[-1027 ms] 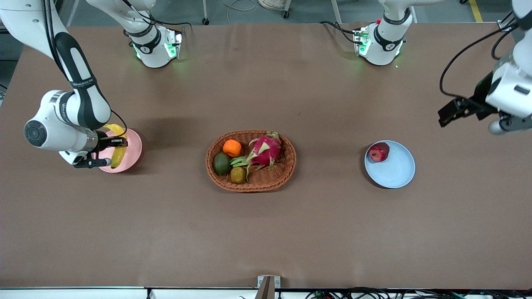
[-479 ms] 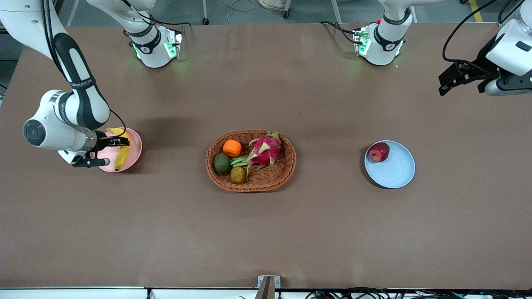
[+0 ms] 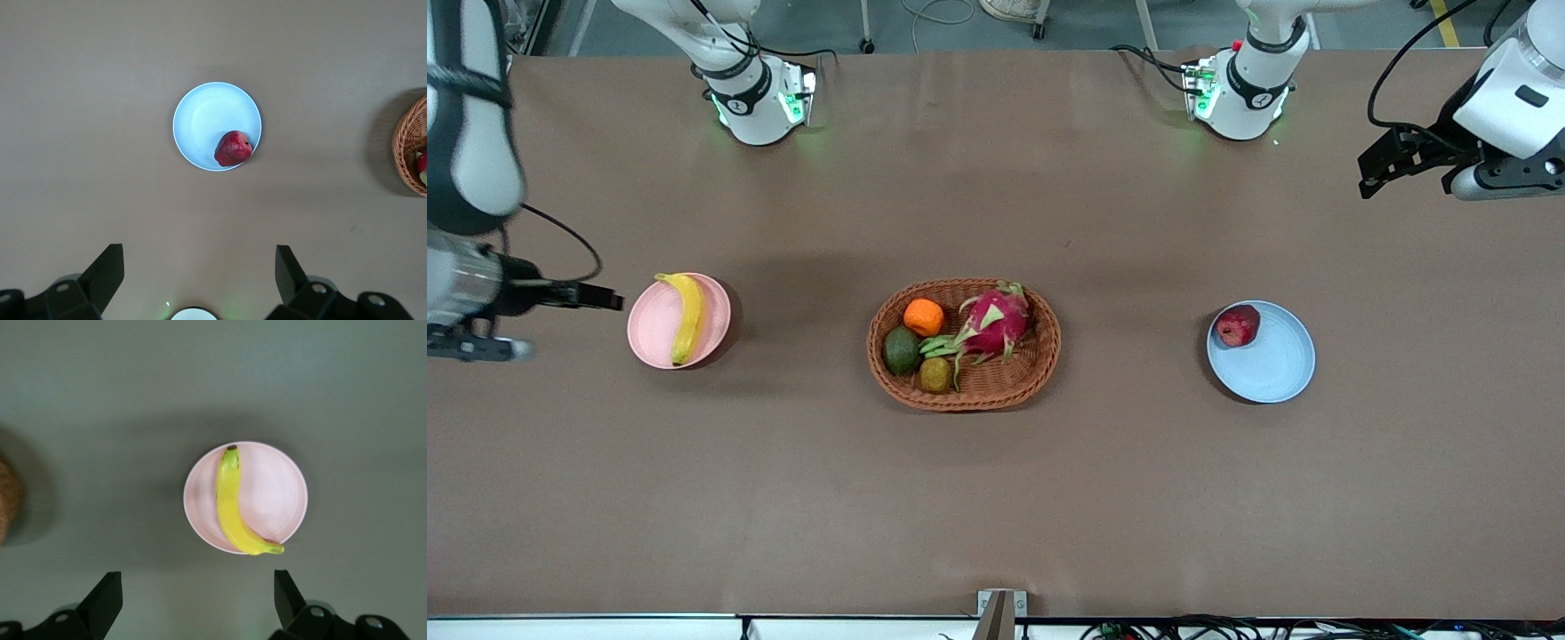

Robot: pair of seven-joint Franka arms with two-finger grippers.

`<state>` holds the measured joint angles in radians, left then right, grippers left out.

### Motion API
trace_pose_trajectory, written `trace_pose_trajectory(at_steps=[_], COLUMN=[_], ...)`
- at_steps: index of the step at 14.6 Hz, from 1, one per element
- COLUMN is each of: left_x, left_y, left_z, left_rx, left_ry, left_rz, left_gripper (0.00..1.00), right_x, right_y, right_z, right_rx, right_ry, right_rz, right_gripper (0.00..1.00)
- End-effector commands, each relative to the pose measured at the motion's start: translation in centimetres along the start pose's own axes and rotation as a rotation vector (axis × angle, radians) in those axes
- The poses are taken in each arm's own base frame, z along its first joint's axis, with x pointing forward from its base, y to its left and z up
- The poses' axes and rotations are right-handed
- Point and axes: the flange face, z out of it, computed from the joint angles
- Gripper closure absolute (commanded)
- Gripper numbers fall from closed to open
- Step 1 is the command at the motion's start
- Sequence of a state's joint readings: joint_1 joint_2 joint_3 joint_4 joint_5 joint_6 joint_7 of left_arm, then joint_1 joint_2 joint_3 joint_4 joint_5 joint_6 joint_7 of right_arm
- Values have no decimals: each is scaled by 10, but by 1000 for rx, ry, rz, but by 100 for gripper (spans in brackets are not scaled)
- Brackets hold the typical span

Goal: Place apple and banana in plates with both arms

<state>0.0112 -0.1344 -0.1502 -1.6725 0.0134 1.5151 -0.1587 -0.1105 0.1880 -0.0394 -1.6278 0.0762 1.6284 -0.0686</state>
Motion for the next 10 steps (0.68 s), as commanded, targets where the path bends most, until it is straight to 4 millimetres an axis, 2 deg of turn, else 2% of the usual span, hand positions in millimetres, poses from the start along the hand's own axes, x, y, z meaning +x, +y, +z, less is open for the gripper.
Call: trace_pose_trajectory(at_steps=[1,3,4,7,8,10], left_x=[-6,-6,-6,-6,-5,-3], left_y=[1,-1,-2,-2,-2,-1], left_z=[-3,-4,-3,-2,-2,0], left_rx=[3,2,1,2,1,1], left_ry=[-4,-3,-5,-6,-6,-6], left_rz=[19,13,12,10,12,13], left_gripper=[0,0,0,0,0,0], right_x=[-1,-10,-12,-21,-27,-44], right_y=[-6,-8,-11,-14,-20,-33], right_z=[-61,-103,-116,-127,-122,-127], right_rx=[-18,-21,-24,-28,-35,-89], right_ry=[55,128,157,178,172,192], right_rz=[8,-7,-32,-67,-76,-62], right_gripper=[0,0,0,0,0,0])
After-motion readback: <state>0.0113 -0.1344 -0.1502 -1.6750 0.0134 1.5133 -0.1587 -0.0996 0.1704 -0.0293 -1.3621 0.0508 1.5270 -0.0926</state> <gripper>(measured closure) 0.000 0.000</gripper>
